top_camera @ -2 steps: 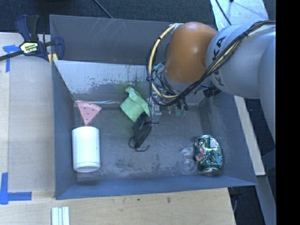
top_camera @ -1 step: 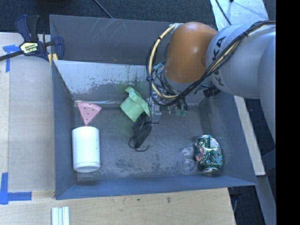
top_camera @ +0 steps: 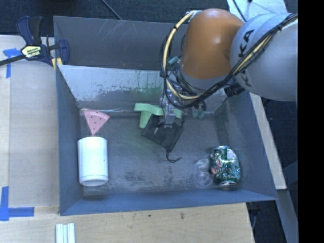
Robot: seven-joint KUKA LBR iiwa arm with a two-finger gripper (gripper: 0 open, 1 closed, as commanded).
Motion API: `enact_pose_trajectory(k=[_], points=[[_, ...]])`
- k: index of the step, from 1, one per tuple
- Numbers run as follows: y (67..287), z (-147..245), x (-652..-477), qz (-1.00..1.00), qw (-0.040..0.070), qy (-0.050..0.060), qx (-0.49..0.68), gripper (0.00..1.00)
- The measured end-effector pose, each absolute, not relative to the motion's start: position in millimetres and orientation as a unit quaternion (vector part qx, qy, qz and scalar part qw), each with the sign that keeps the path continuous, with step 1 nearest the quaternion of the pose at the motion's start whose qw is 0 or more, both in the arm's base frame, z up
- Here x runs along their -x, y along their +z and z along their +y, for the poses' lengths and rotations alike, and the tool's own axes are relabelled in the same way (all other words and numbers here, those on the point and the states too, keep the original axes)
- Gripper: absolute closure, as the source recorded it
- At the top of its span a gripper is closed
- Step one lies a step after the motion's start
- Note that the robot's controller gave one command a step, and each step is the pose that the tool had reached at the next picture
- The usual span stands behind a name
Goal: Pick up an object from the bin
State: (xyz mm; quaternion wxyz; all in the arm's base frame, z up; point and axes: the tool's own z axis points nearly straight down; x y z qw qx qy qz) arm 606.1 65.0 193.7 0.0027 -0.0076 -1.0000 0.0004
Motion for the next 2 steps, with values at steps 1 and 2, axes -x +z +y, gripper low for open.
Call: enact_pose_trajectory(k=[1,2], points=[[171.7,92.0,-586.5,-1.000,-0.007,-0.001,0.007,1.00],[180.0,95.7,-566.7,-1.000,0.005,0.000,-0.001,1.00]])
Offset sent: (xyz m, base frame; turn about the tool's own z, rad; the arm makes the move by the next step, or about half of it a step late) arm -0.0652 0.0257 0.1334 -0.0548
